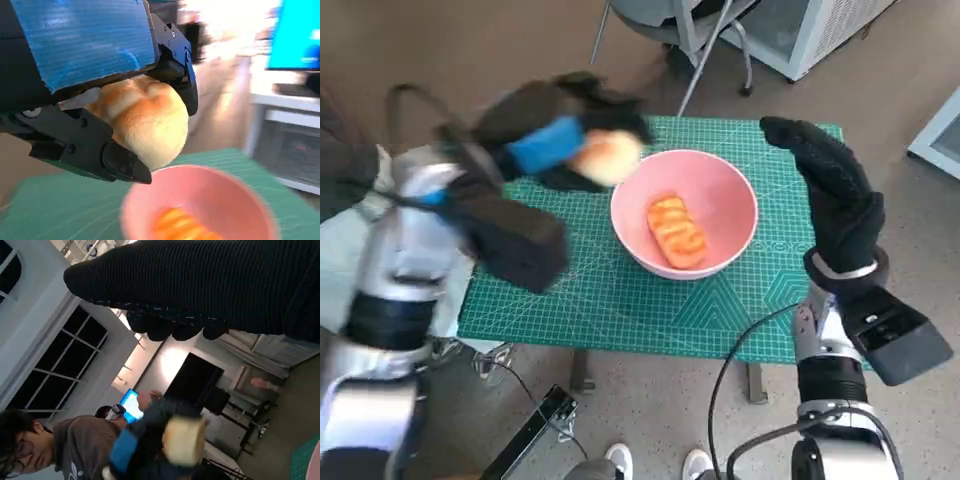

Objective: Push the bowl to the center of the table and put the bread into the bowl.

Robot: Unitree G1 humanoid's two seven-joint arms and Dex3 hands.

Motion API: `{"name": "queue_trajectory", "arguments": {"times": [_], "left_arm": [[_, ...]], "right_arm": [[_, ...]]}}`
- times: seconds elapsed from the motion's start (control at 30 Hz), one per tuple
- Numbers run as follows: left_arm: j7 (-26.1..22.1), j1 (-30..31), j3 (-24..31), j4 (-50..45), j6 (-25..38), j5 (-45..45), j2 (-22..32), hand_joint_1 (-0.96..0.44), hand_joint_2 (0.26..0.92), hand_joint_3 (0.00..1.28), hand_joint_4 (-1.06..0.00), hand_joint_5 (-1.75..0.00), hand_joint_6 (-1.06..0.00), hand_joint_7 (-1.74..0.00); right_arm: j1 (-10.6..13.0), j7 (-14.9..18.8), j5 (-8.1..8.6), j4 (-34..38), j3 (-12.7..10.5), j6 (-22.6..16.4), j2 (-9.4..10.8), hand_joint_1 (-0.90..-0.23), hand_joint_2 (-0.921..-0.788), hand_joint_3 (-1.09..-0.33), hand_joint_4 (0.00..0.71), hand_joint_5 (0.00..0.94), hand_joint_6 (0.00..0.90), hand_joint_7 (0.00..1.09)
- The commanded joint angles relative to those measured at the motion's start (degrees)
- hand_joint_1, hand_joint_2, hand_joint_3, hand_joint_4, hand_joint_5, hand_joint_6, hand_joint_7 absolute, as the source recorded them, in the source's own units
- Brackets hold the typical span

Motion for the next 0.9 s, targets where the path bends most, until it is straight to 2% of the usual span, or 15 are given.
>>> {"name": "queue_trajectory", "arguments": {"times": [0.03,0.13,0.2,0.23,0.27,0.3,0.33,0.43,0.53,0.7,0.9], "left_arm": [[4.49,-2.82,-2.57,9.83,-4.14,2.45,-3.93,0.00,0.918,0.07,-0.65,-1.18,-0.66,-1.16],[6.06,-3.79,-4.20,16.91,-4.41,3.54,-6.84,0.00,0.920,0.10,-0.62,-1.20,-0.62,-1.21],[5.21,-4.11,-5.46,19.75,-2.45,4.32,-8.15,0.00,0.920,0.18,-0.56,-1.27,-0.50,-1.32],[4.55,-4.30,-6.05,20.66,-1.38,4.70,-8.59,-0.01,0.888,0.19,-0.46,-1.00,-0.40,-1.06],[2.64,-4.51,-6.94,21.46,0.36,5.14,-9.07,-0.02,0.881,0.18,-0.46,-0.85,-0.38,-0.94],[1.34,-4.70,-7.55,22.09,1.50,5.44,-9.42,-0.05,0.850,0.15,-0.34,-0.55,-0.29,-0.70],[-0.04,-4.75,-7.89,22.78,2.20,5.19,-9.77,-0.07,0.835,0.12,-0.27,-0.36,-0.25,-0.54],[-2.20,-4.39,-8.09,23.58,2.72,4.13,-10.48,-0.15,0.802,0.07,-0.11,-0.12,-0.17,-0.33],[-1.26,-3.50,-8.09,24.89,0.87,3.74,-11.16,-0.24,0.798,0.05,-0.06,-0.05,-0.13,-0.28],[3.51,-0.83,-7.95,26.64,-4.30,3.68,-12.31,-0.40,0.855,0.02,-0.03,-0.01,-0.02,-0.34],[7.75,0.72,-7.34,27.40,-8.97,3.23,-12.20,-0.51,0.894,0.03,0.00,0.00,0.00,-0.32]], "right_arm": [[1.31,-0.74,-0.84,-0.17,0.23,0.44,0.05,-0.537,-0.921,-0.672,0.368,0.001,0.005,0.84],[1.76,-0.77,-0.73,-0.89,0.44,0.83,0.04,-0.542,-0.921,-0.672,0.367,0.000,0.001,0.84],[2.06,-0.76,-0.54,-1.41,0.52,1.21,0.00,-0.543,-0.921,-0.667,0.367,0.000,0.000,0.84],[2.20,-0.77,-0.44,-1.64,0.54,1.38,-0.03,-0.543,-0.921,-0.662,0.367,0.000,0.000,0.83],[2.35,-0.70,-0.23,-1.78,0.47,1.60,-0.15,-0.543,-0.921,-0.660,0.366,0.000,0.000,0.83],[2.46,-0.66,-0.09,-1.90,0.42,1.76,-0.24,-0.544,-0.921,-0.654,0.367,0.000,0.000,0.83],[2.60,-0.66,0.01,-2.05,0.34,1.91,-0.38,-0.544,-0.921,-0.651,0.367,0.000,0.000,0.83],[2.96,-0.73,0.01,-2.52,0.17,2.18,-0.70,-0.545,-0.921,-0.643,0.367,0.001,0.002,0.83],[3.18,-1.17,-0.53,-2.87,0.05,2.19,-0.97,-0.551,-0.921,-0.639,0.367,0.001,0.003,0.82],[3.01,-1.94,-1.15,-2.81,-0.10,1.98,-1.38,-0.557,-0.921,-0.632,0.368,0.001,0.008,0.82],[2.62,-2.49,-1.24,-2.58,-0.03,1.74,-1.70,-0.552,-0.921,-0.627,0.353,0.000,0.021,0.82]]}}
